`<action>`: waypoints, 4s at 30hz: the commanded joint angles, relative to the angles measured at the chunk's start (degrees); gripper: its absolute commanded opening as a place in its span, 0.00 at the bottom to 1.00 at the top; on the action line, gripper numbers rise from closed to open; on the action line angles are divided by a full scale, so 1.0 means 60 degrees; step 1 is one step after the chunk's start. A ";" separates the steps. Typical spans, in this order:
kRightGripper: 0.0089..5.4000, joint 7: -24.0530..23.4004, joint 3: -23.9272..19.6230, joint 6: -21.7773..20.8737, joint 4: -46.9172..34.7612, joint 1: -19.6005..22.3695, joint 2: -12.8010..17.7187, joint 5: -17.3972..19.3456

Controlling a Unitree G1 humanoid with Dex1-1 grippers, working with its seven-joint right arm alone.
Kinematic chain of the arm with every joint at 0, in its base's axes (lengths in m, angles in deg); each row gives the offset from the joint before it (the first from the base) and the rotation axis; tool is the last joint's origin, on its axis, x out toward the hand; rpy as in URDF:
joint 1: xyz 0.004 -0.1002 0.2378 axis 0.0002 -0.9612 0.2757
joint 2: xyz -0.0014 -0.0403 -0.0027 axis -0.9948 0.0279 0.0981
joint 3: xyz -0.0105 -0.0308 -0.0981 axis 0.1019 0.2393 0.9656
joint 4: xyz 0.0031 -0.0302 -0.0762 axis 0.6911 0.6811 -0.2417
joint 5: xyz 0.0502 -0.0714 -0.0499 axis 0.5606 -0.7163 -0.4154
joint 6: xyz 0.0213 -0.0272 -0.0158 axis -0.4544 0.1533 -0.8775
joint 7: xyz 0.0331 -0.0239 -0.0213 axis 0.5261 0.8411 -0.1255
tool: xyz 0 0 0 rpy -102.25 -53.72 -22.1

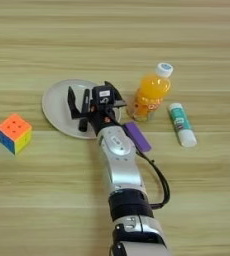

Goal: Move the objects on the table

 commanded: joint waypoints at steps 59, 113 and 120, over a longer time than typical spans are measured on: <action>0.87 0.0149 -0.0504 0.5345 -0.0988 0.1008 0.0213 0.1095; 0.18 0.1129 0.0107 0.5059 -0.2552 0.0531 0.0039 0.1460; 0.18 0.1561 0.0583 0.4858 -0.3859 -0.0006 -0.0016 0.1449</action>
